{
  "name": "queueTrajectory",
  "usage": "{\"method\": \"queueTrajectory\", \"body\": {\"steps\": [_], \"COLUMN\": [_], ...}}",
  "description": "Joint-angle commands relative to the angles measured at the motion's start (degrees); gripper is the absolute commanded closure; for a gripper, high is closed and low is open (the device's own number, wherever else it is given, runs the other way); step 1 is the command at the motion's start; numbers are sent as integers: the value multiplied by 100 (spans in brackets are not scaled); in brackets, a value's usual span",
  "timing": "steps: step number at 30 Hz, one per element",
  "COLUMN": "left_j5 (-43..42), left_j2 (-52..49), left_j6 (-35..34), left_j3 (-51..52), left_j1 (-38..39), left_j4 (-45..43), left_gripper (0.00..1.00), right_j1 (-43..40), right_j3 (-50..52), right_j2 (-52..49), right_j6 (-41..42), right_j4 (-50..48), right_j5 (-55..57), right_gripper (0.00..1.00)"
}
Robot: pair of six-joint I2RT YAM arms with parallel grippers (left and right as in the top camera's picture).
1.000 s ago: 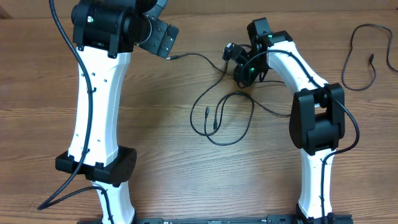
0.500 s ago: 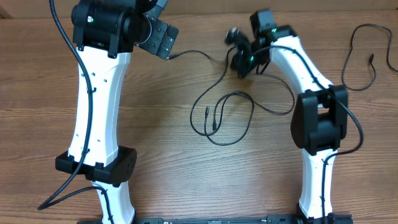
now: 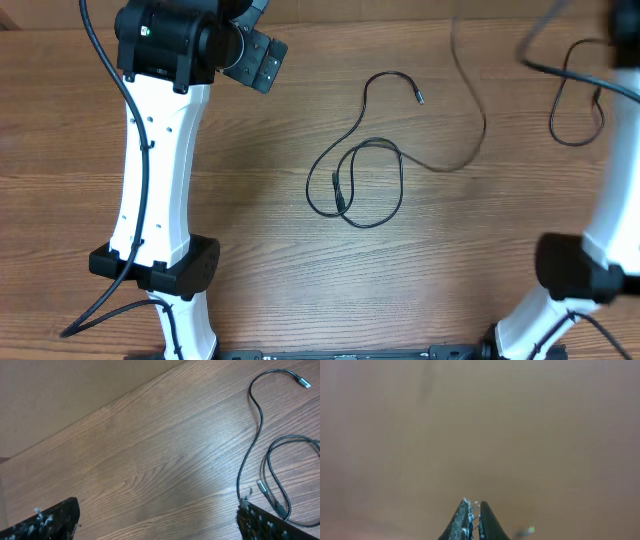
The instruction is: Untangle cables
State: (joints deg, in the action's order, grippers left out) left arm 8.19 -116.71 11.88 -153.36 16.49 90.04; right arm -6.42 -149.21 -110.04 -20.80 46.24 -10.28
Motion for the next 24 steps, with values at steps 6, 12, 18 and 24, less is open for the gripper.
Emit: {"method": "queueTrajectory", "body": {"steps": [6,12,18,24], "left_j5": [-37,-229,-229,-264], "left_j2": [-31,-31,-31,-31], "left_j6": [-140,-186,-186,-186], "left_j3": [-13,-13,-13,-13], "left_j1": [2,2,2,2], "left_j4": [-26,-35,-33,-33], "left_gripper": [0,0,0,0], "right_j1": [-1453,-1679,-1388,-879], "right_j3": [-323,-81,566,2072], "right_j2": [240,223,223,223], "right_j6": [273,531,2184,2824], "right_j4": [-809,544,2103,2704], "right_j5": [122,-455,-1497,-1799], "right_gripper": [96,96,21,0]}}
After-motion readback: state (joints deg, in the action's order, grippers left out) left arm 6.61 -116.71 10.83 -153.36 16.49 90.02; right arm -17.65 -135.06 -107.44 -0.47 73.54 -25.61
